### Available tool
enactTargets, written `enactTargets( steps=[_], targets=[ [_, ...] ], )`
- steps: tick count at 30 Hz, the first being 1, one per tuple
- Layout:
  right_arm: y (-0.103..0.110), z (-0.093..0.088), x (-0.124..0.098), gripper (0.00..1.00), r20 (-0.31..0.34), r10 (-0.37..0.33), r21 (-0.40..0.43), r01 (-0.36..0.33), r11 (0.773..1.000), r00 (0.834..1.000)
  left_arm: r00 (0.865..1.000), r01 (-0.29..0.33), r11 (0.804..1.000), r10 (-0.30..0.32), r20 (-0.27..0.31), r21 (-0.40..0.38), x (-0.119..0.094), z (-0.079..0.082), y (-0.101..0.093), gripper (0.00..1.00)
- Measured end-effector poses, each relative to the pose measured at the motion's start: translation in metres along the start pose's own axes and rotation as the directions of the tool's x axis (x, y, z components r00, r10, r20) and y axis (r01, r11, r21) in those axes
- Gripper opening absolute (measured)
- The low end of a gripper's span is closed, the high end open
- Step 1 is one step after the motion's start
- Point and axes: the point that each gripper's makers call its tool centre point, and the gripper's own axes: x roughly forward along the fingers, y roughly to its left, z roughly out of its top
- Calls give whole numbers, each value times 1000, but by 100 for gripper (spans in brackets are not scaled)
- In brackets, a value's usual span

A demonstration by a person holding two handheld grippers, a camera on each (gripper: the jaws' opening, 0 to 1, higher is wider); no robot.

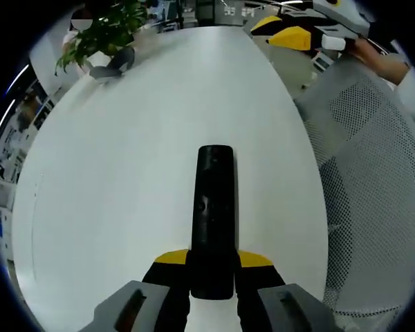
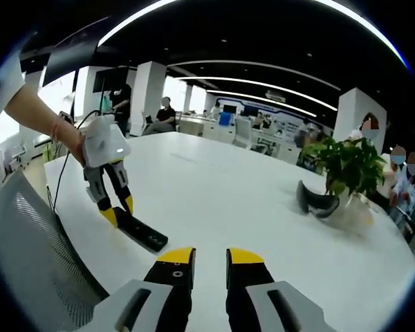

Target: Press the specified remote control buttons in sequence, fully releasing each button before pressing the next.

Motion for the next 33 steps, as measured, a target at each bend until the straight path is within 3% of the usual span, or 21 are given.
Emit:
enactTargets(
  steps=[33],
  targets=[
    [3,-2,2,15,-12,16,3,-16,1000,1000,999,-5,1000,6,39,-22,0,1,-27,23]
  ],
)
